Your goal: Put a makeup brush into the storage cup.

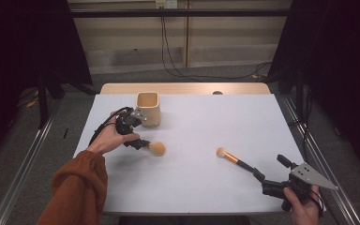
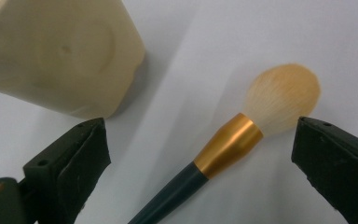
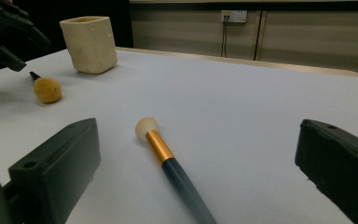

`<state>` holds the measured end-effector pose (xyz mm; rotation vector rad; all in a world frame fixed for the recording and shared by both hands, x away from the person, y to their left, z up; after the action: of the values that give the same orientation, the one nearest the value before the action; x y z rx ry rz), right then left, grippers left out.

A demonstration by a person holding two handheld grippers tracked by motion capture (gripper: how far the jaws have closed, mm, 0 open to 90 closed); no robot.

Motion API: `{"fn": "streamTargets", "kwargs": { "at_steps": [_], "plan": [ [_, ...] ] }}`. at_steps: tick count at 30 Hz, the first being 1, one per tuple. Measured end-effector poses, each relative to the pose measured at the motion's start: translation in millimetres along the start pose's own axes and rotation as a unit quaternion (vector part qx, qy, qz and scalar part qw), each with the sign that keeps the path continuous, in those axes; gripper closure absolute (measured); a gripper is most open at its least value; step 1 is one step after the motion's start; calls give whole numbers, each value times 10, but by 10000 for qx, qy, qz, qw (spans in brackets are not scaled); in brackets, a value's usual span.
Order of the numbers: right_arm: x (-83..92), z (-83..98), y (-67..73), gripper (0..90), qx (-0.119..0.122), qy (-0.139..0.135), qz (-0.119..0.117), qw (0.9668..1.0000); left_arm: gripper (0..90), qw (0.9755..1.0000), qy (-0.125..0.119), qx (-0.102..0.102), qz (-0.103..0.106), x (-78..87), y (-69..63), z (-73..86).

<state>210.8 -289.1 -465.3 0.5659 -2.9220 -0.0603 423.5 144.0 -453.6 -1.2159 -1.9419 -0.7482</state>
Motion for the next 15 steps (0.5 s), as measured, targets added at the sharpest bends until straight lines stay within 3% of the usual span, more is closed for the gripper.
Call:
{"fn": "streamTargets", "kwargs": {
  "at_steps": [3,7,15],
  "plan": [
    [0,0,2,0,-2,5,-1,10000,40,9999,90,-78,5,-23,-3,6],
    [-3,2,6,0,5,9,-10,10000,54,9989,333,-293,166,-75,-15,20],
    [-5,5,9,0,3,20,-17,10000,57,9975,493,-446,244,-117,-2,18]
  ]
}}
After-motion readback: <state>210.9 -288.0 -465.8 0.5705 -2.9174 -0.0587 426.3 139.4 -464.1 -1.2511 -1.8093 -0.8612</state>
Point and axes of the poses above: each handheld gripper's, and its own axes: x roughly backward along the jaws, z roughly out of its underside, y roughly to its left, the point moved 4 cm from there along -x, roughly forward along the jaws, and after that the axes turned 6 degrees about -y, right-handed, at the moved point
